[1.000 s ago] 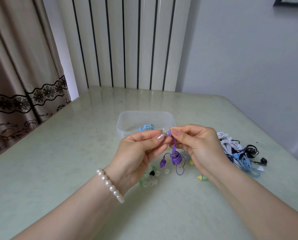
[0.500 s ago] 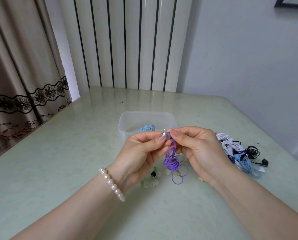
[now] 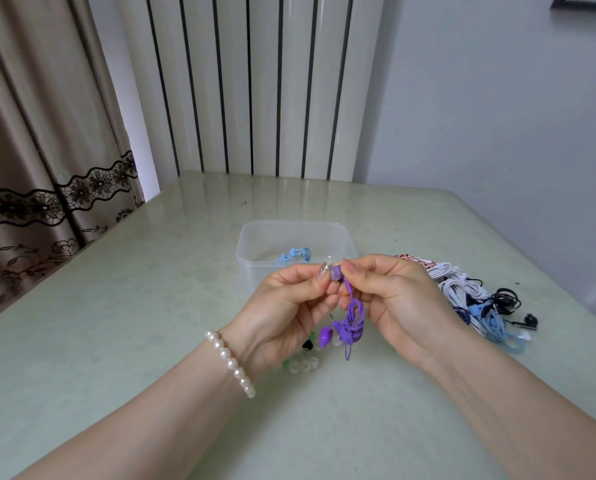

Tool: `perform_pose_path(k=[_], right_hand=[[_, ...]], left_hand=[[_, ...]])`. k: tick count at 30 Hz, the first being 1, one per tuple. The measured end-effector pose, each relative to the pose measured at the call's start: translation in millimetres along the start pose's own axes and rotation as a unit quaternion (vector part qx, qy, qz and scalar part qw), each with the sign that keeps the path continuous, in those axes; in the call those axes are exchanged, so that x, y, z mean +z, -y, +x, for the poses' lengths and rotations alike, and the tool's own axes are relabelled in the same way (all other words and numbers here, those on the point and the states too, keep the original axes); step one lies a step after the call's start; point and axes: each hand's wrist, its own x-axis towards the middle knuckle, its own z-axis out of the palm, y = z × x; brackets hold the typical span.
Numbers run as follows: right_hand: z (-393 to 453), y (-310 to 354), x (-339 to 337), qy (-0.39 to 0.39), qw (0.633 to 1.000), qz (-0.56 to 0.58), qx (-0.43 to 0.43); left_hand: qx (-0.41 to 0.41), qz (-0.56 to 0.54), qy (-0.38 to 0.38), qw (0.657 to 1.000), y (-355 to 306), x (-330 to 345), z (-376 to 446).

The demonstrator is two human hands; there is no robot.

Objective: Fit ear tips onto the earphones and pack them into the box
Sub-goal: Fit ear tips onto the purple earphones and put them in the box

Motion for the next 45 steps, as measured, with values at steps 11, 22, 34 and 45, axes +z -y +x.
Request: perform_pose_path(k=[11,22,34,45], right_hand=[[3.9,-1.6,0.9,-0.053,0.997,-0.049,0.001],[3.6,-2.0,-2.4,-0.029,0.994,-0.031,0.102],[7.8,0.8,-6.6,-0.026,0.995,0.015,0.099],[10.1,5.2,-7.8,-0.02,0.994,0.075,0.075]], left_hand=[[0.055,0.094,-0.022,0.994,-10.0,-0.2,-6.7],[0.303,0.389,-0.09,0.865,-1.6,-0.8,-8.7],[0.224,0.272,-0.05,0.935,-11.7,1.0,-10.4],[0.034,0.301,-0.031,0.953,-11.3,-3.7,-6.6]])
